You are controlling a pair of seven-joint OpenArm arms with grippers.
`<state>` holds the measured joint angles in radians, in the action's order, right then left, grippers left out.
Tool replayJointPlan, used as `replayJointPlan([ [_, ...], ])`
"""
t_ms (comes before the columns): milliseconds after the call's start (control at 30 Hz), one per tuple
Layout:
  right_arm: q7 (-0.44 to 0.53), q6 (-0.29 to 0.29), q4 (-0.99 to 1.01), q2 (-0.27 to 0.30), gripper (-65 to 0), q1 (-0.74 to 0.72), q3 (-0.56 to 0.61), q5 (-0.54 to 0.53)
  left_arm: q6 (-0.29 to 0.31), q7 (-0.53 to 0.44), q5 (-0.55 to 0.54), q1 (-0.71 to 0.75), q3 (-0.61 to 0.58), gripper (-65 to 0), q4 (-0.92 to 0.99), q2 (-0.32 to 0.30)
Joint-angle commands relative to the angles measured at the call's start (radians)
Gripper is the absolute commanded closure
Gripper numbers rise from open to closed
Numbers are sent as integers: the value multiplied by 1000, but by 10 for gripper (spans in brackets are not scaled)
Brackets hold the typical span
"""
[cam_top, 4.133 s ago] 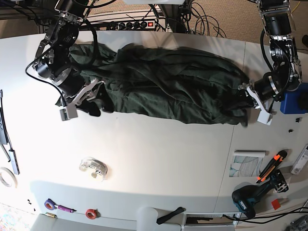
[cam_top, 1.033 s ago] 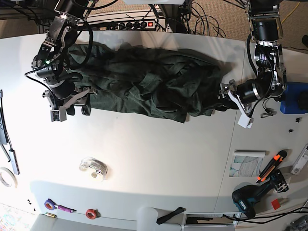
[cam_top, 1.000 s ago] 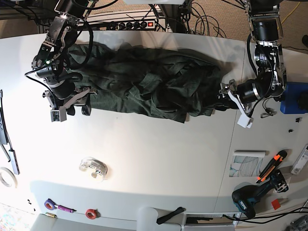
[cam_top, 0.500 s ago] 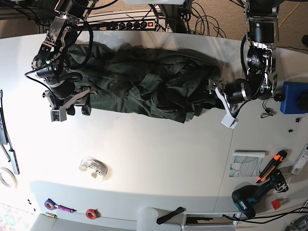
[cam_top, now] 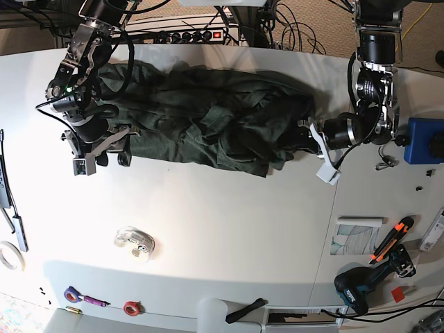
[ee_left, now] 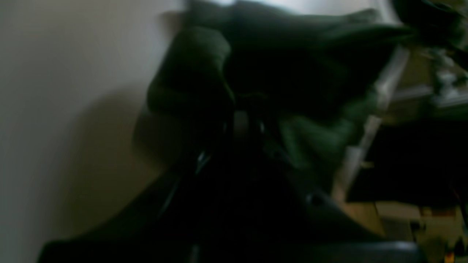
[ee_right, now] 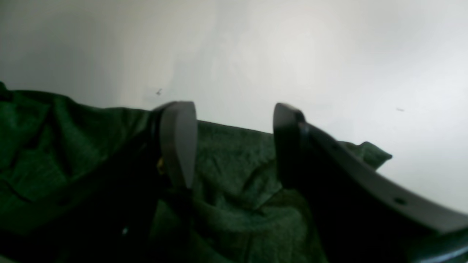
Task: Layout the t-shirt on the table in an organized manner, then fold the t-shirt properly
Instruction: 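Push the folded end further over the shirt with the left gripper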
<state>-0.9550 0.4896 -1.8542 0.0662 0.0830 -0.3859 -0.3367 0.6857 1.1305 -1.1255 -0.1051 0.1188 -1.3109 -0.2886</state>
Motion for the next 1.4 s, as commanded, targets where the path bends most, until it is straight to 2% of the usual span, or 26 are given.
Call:
replayJointPlan([
  [0, 20, -1, -17, 9, -330, -13, -2, -6, 12, 13, -67, -16, 2, 0, -32, -8],
  [133, 19, -1, -17, 9, -330, -13, -2, -6, 12, 95, -200, 2, 2, 0, -105, -8],
  [233, 20, -1, -17, 9, -330, -13, -2, -6, 12, 132, -247, 21, 2, 0, -177, -8],
  [400, 20, -1, -17, 9, -330, -13, -2, -6, 12, 137, -268, 86, 2, 0, -314, 0],
  [633, 21, -1, -17, 9, -330, -13, -2, -6, 12, 145, -257, 144, 1, 0, -383, 65],
  [767, 21, -1, -17, 9, -330, -13, -2, -6, 12, 132, -208, 143, -14, 0, -383, 101],
  [867, 22, -1, -17, 9, -330, -13, -2, -6, 12, 100, -150, 142, -84, 0, -383, 106],
  [1067, 21, -1, -17, 9, -330, -13, -2, -6, 12, -87, 106, 125, -277, 0, -383, 106],
  [1267, 21, -1, -17, 9, -330, -13, -2, -6, 12, -105, 251, 99, -422, 0, -383, 106],
  [1300, 21, -1, -17, 9, -330, -13, -2, -6, 12, -98, 256, 99, -441, -70, -383, 106],
  [1367, 21, -1, -17, 9, -330, -13, -2, -6, 12, -90, 252, 99, -470, -265, -383, 106],
])
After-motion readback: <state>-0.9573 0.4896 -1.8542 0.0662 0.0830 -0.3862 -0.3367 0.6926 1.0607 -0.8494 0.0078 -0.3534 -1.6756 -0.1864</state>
